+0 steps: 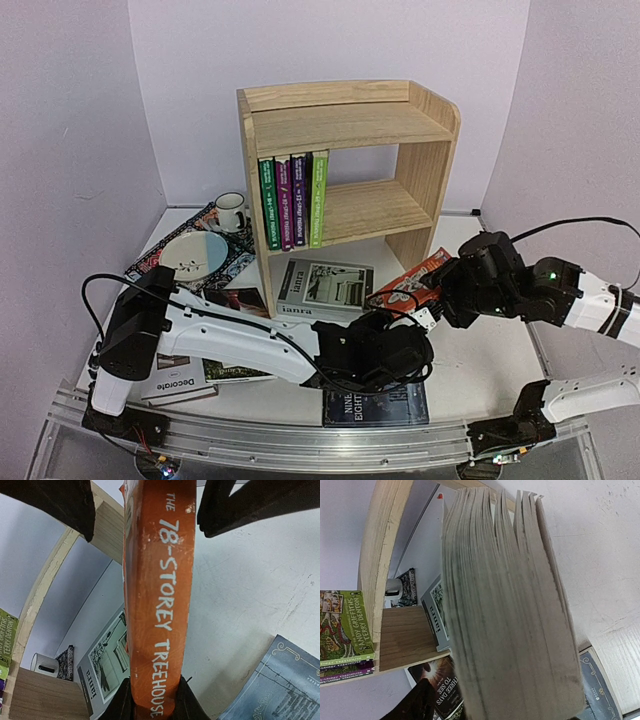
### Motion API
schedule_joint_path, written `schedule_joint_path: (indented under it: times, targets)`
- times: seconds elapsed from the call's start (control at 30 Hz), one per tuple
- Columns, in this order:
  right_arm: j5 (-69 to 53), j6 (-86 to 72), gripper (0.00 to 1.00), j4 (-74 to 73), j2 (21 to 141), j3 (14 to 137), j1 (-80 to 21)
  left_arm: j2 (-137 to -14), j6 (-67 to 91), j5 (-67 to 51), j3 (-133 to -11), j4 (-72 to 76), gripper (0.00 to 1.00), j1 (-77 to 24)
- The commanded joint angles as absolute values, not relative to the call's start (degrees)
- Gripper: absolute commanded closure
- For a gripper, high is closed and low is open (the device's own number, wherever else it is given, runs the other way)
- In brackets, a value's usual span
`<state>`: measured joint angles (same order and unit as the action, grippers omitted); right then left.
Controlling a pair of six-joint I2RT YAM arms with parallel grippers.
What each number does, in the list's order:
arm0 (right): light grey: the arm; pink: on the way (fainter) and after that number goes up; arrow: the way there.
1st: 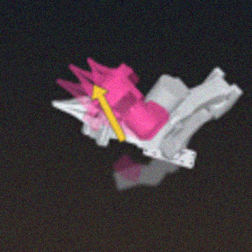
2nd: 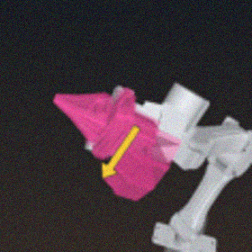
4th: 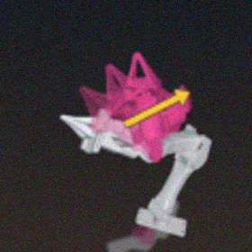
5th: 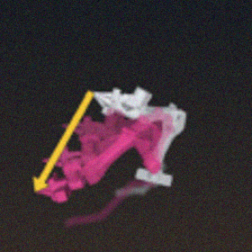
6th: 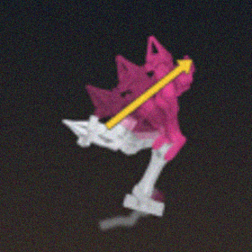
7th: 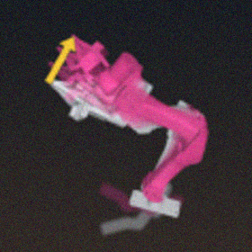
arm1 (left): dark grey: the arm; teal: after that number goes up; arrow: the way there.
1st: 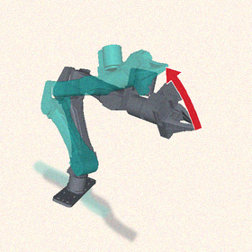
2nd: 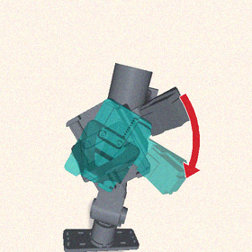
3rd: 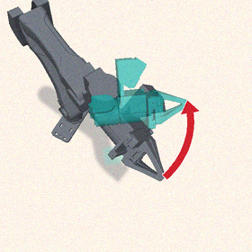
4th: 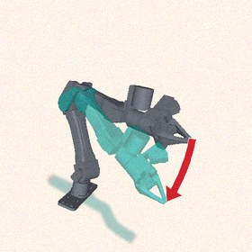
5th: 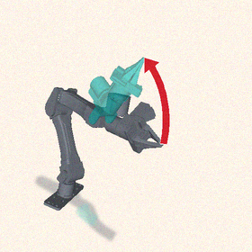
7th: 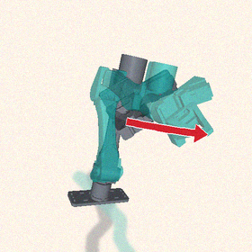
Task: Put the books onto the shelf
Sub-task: Pass from the left arm to the right
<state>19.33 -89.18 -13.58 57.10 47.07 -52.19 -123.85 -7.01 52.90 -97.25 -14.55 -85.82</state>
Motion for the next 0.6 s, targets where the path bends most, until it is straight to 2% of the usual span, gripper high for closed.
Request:
schedule_joint_path:
  times: [0.0,0.13,0.27,0.33,0.53,0.57]
  targets:
    - [20.93,-90.49,0.41,-13.1,58.04,45.79,-52.95,-119.27,-4.95,58.08,-99.71,-9.41,1.0,-85.88]
    - [21.28,-91.14,0.43,-12.7,57.65,44.78,-53.1,-118.92,-5.52,58.53,-99.24,-8.06,1.0,-85.92]
    - [21.88,-91.49,0.65,-12.34,56.82,43.92,-53.13,-117.73,-5.72,58.48,-97.82,-5.98,1.0,-86.16]
    - [22.07,-91.49,0.71,-12.31,56.53,43.77,-53.11,-116.49,-5.84,56.42,-96.73,-4.86,1.0,-86.35]
    - [21.59,-91.01,0.74,-12.29,56.82,44.28,-53.09,-111.15,-5.53,52.96,-90.55,1.58,0.96,-86.75]
    - [21.41,-90.69,0.89,-12.1,56.99,44.31,-53.09,-110.61,-5.47,52.24,-89.8,2.35,0.89,-86.75]
